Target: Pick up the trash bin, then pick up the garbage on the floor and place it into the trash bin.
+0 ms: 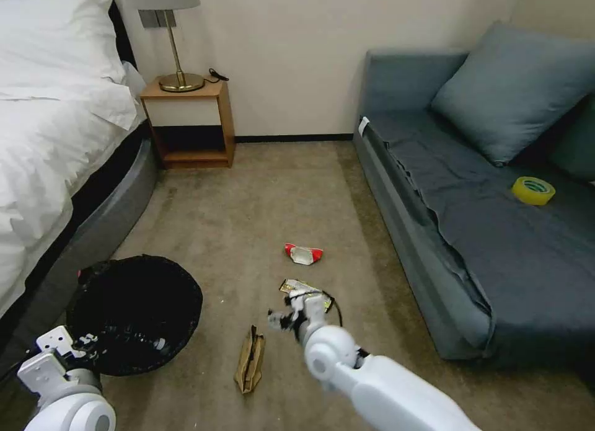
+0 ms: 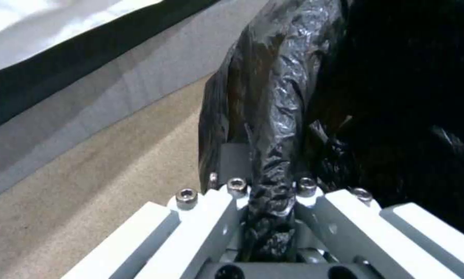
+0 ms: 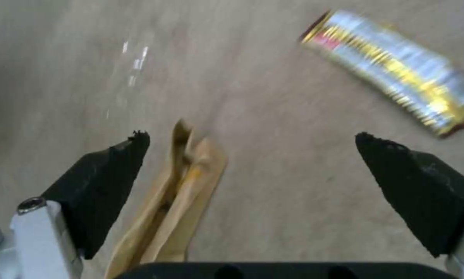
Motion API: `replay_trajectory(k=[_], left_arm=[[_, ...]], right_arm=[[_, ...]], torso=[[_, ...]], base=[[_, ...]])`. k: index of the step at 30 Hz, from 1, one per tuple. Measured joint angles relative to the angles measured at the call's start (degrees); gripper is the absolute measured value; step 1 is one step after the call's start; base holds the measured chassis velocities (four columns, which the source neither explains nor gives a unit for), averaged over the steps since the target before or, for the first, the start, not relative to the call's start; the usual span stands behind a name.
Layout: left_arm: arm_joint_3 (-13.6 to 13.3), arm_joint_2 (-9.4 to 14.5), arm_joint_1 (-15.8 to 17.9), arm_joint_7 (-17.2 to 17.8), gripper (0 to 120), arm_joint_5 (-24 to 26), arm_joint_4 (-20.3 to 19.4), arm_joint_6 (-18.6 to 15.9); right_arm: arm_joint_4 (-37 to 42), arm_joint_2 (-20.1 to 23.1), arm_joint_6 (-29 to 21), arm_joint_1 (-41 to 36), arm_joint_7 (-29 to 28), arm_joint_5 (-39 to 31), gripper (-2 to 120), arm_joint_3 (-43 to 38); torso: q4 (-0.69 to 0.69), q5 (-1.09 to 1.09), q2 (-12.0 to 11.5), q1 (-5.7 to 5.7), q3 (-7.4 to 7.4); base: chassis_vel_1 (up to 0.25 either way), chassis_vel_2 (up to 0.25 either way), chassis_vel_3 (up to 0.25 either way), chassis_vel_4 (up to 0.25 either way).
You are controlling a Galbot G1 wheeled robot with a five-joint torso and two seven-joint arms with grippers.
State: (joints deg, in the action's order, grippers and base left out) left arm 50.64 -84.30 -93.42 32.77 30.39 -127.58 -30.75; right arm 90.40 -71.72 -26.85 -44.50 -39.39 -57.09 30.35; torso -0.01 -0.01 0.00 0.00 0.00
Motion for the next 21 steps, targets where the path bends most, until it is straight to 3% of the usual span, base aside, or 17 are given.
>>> replay_trajectory(k=[11, 21], left_arm=[[0.37, -0.74, -0.83, 0.02, 1, -0.36, -0.64, 0.61], [0.77, -1.08, -0.97, 0.02, 1, -0.39, -0.47, 0.91]], right_arm=[[-13.22, -5.45, -1.06, 9.28, 2.47, -2.65, 100, 13.8], [-19.1, -8.09, -0.51, 9.17, 4.17, -1.56, 100, 17.58]], torso=[[0.01, 0.0, 0.0, 0.0, 0.0], [0.0, 0.01, 0.0, 0.0, 0.0]], base=[[0.0, 0.0, 0.0, 0.0], [0.0, 0.0, 0.0, 0.0]])
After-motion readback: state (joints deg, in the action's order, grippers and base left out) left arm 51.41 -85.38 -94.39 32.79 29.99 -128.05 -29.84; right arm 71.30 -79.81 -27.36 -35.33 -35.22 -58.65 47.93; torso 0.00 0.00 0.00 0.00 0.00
